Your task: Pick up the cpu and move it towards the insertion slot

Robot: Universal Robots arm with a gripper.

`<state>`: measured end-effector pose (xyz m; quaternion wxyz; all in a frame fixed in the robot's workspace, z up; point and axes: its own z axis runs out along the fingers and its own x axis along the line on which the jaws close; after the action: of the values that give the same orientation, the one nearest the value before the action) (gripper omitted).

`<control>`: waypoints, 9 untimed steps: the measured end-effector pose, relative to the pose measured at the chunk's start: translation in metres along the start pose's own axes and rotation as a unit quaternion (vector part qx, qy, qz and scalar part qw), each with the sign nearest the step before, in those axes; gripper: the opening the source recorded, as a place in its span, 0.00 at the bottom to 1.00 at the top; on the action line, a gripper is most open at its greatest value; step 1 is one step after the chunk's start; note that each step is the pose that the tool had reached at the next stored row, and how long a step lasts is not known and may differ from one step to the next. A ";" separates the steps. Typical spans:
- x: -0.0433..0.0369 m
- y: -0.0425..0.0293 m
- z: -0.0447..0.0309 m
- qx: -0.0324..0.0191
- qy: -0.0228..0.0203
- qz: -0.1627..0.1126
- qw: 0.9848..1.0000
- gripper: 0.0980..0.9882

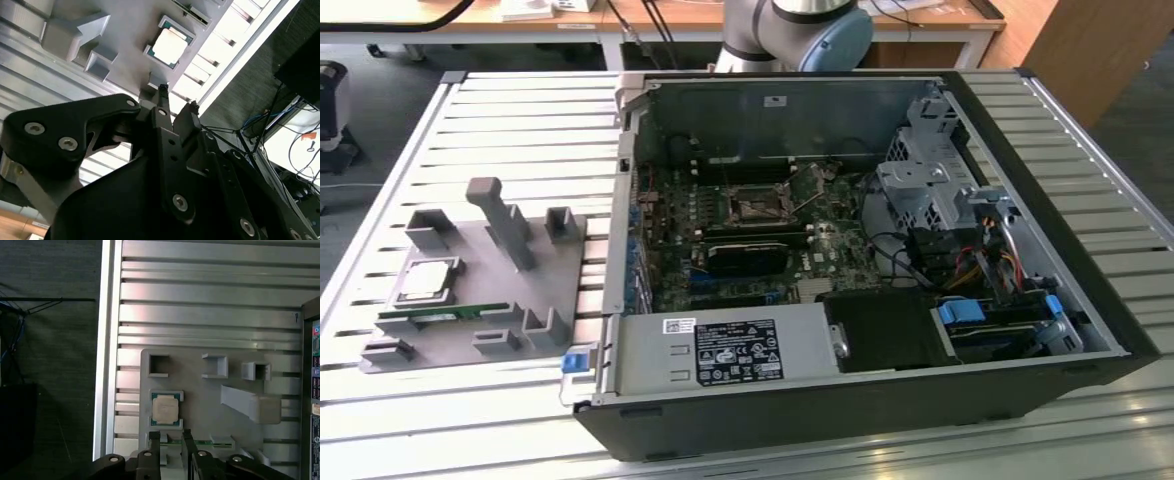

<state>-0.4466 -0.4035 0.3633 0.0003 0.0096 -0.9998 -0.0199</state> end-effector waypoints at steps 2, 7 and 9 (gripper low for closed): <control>0.0000 -0.0001 0.0016 0.000 0.000 0.000 1.000 0.29; 0.0005 -0.0006 0.0087 0.000 0.000 0.000 1.000 0.55; 0.0015 -0.0010 0.0121 0.000 0.000 0.000 1.000 0.55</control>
<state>-0.4482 -0.4040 0.3512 0.0003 0.0095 -0.9998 -0.0198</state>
